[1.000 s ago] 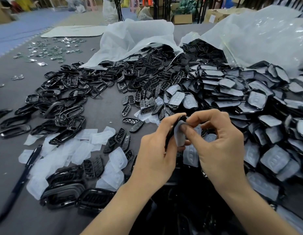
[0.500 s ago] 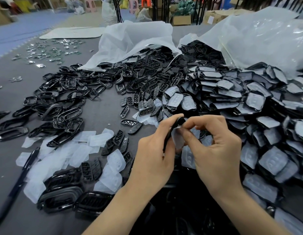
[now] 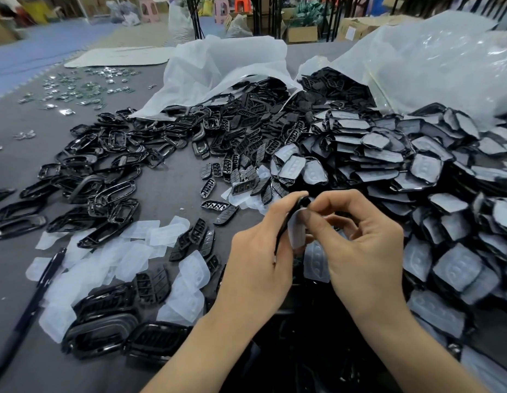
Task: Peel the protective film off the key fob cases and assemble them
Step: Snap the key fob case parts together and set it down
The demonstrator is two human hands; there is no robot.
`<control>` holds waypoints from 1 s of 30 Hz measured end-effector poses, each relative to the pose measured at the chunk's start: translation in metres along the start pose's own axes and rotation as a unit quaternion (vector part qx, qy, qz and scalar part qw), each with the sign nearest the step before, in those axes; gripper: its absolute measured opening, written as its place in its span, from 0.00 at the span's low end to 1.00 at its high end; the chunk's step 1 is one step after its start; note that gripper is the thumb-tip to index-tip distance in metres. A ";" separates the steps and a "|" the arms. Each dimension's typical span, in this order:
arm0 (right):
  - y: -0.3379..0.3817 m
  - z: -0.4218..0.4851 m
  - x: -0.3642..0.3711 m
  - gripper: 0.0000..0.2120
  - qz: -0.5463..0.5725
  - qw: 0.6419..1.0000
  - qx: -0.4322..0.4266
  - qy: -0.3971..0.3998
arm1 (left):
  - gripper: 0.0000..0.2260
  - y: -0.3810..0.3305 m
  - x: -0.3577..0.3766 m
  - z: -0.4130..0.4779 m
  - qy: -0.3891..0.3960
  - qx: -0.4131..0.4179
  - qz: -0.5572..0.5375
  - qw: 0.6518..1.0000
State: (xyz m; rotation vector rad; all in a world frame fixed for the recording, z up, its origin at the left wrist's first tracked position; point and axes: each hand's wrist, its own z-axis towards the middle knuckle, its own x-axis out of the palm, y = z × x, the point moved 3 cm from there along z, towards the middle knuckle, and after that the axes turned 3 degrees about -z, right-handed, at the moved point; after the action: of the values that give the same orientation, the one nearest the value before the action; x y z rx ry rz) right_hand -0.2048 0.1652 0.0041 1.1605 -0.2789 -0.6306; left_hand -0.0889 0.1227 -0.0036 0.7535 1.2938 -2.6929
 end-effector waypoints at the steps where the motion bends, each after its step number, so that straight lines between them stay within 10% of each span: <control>1: 0.001 0.002 -0.001 0.10 0.016 1.000 0.010 0.015 | 0.21 -0.001 -0.001 0.000 0.002 0.008 0.006 1.000; 11: 0.000 0.025 -0.018 0.14 0.127 0.965 0.142 0.182 | 0.28 0.000 0.002 0.001 0.111 -0.021 -0.109 0.988; 21: -0.006 0.023 -0.016 0.15 0.146 0.952 0.196 0.181 | 0.17 0.011 0.013 0.004 0.190 -0.299 -0.459 0.815; 30: -0.006 0.020 -0.015 0.12 0.136 0.952 0.197 0.193 | 0.14 0.004 0.004 0.001 0.127 -0.203 -0.376 0.895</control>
State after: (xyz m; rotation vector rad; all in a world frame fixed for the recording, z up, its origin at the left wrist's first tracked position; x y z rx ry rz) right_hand -0.2291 0.1572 0.0079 1.5657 -0.2282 -0.0937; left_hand -0.0915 0.1198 -0.0077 0.6536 2.5626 -2.6750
